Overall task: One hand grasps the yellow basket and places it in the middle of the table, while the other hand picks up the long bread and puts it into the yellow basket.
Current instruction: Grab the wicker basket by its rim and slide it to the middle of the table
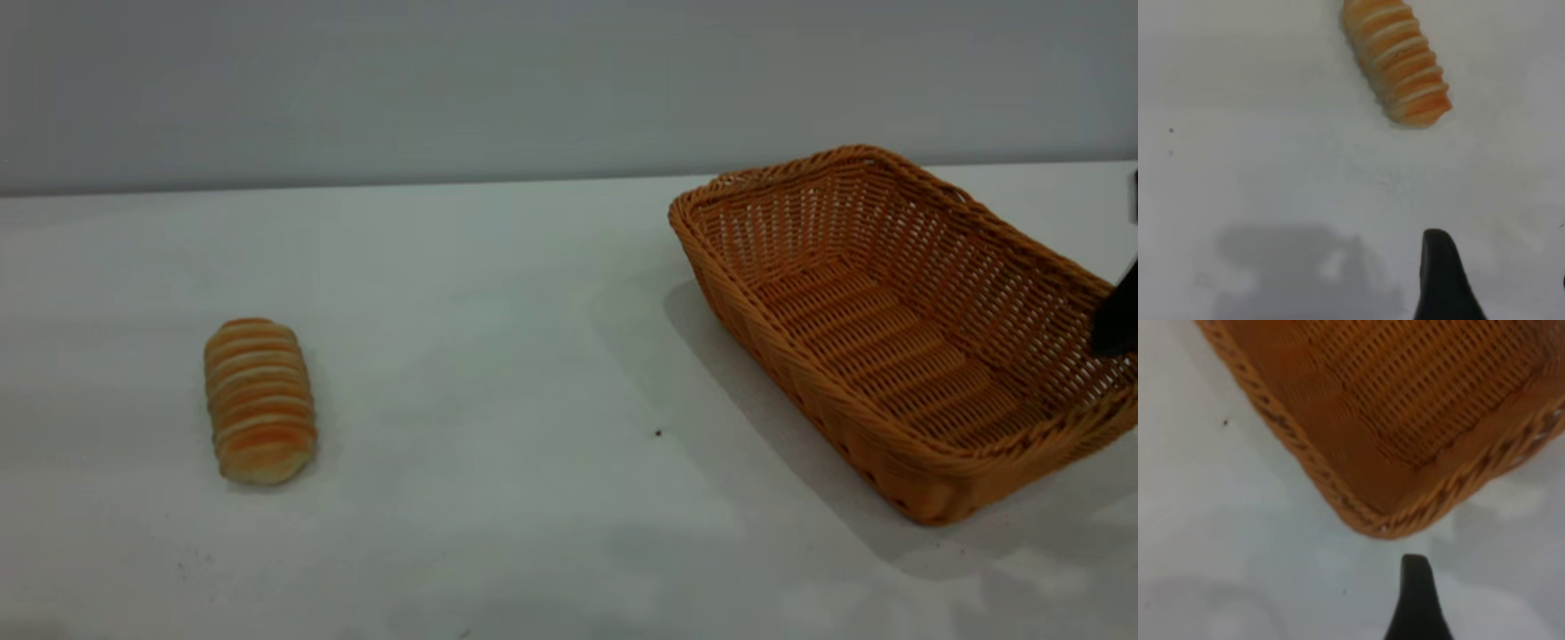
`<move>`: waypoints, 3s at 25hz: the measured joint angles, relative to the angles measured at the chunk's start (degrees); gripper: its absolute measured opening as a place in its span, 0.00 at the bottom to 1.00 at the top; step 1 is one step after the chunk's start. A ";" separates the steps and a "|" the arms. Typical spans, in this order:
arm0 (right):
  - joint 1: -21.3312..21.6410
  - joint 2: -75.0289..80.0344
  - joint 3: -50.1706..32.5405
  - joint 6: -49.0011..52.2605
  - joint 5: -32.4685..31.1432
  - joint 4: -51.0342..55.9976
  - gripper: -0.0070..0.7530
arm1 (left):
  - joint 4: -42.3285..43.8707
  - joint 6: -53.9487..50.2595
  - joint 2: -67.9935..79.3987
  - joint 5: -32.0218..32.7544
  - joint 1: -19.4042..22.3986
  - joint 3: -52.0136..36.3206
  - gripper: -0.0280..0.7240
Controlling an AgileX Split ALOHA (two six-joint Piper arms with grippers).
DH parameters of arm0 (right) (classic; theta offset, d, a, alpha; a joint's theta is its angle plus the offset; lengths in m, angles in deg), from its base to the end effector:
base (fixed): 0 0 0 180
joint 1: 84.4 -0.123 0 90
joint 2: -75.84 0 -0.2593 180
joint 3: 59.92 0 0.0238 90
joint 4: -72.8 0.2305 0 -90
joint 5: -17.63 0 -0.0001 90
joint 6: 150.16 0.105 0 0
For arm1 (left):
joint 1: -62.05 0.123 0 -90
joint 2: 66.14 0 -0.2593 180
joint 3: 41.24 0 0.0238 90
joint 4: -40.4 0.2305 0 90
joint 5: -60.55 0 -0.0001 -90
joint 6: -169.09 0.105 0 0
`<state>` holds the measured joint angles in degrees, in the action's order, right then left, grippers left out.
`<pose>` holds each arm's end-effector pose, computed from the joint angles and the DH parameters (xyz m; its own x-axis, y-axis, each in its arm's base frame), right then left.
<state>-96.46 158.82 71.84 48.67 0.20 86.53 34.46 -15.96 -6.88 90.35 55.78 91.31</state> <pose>0.2063 0.0517 0.1573 -0.8348 0.3614 -0.4154 0.2318 0.9150 0.3303 0.1658 -0.0237 0.2264 -0.7338 -0.0975 -0.6724 0.0145 0.9872 -0.1589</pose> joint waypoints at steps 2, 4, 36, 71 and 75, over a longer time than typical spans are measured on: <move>0.00 3.87 0.23 0.21 2.15 1.25 0.74 | -0.94 0.00 -0.05 -0.19 0.00 0.00 0.69; 0.00 7.76 0.75 0.29 3.58 2.59 0.74 | -1.31 0.00 -0.05 -0.25 0.00 0.00 0.69; 2.82 34.03 10.05 -6.19 15.17 9.48 0.08 | -1.53 -0.10 -0.05 -0.38 0.00 0.00 0.69; -10.86 39.72 30.11 -28.97 0.22 9.41 0.84 | -3.00 -0.10 3.21 -8.17 0.00 0.00 0.69; -10.86 35.05 30.11 -31.90 -2.78 4.26 0.85 | -3.22 -0.04 10.72 -11.67 0.00 0.00 0.69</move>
<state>-107.32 193.87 101.95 16.77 -2.58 90.80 31.24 -16.00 3.83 78.68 55.78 91.31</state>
